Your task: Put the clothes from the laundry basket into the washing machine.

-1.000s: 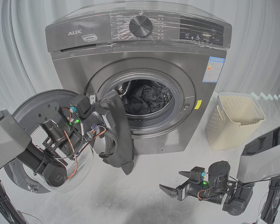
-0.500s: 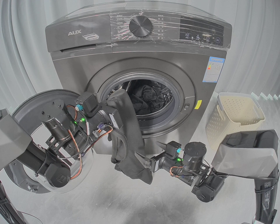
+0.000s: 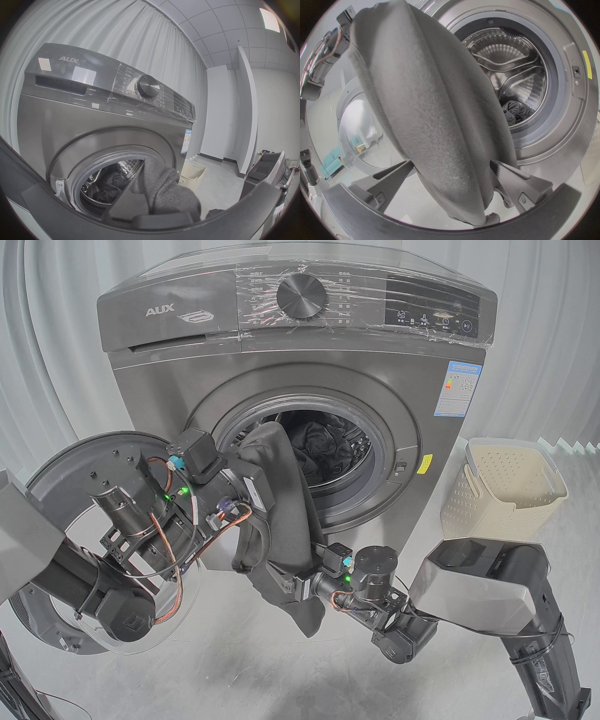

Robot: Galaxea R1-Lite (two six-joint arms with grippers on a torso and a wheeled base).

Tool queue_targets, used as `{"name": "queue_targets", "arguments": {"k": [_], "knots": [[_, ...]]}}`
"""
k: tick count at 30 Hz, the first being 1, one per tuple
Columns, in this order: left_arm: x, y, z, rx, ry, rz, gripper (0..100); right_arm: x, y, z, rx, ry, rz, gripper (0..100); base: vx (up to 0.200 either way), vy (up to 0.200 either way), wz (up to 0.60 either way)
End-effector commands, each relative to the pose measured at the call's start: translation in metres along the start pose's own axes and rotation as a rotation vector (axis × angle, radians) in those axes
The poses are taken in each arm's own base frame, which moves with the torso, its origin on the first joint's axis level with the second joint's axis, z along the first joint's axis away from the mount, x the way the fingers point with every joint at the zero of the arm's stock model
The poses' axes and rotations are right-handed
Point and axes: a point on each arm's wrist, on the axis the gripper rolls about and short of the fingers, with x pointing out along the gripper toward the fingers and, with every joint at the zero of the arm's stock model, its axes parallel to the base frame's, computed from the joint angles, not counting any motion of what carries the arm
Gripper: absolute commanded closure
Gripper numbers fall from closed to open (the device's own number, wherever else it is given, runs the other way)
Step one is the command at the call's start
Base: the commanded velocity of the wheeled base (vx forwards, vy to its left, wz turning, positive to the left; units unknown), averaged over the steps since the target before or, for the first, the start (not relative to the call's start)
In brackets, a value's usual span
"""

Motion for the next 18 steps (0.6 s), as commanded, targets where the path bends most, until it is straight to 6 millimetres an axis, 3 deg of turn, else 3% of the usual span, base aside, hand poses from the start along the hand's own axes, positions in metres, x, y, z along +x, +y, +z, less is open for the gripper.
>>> {"name": "queue_targets", "arguments": {"k": [1, 2, 9, 14, 18], "knots": [[-0.004, -0.007, 0.008, -0.010, 0.011, -0.009, 100, 0.017, -0.002, -0.015, -0.006, 0.000, -0.007, 0, 0.000, 0.000, 0.00], [-0.005, -0.007, 0.008, -0.012, 0.015, -0.005, 100, 0.019, -0.001, -0.015, -0.008, -0.001, -0.007, 100, 0.000, 0.000, 0.00], [-0.007, -0.007, 0.004, -0.020, 0.038, 0.008, 100, 0.018, 0.001, -0.013, -0.007, -0.021, -0.003, 100, 0.000, 0.000, 0.00], [-0.013, 0.001, -0.008, -0.018, 0.117, 0.054, 100, 0.013, -0.008, -0.005, -0.008, -0.032, -0.085, 100, 0.000, 0.000, 0.00], [-0.029, 0.015, -0.026, -0.011, 0.247, 0.105, 100, 0.002, -0.024, 0.026, -0.007, -0.085, -0.143, 100, 0.000, 0.000, 0.00]]}}
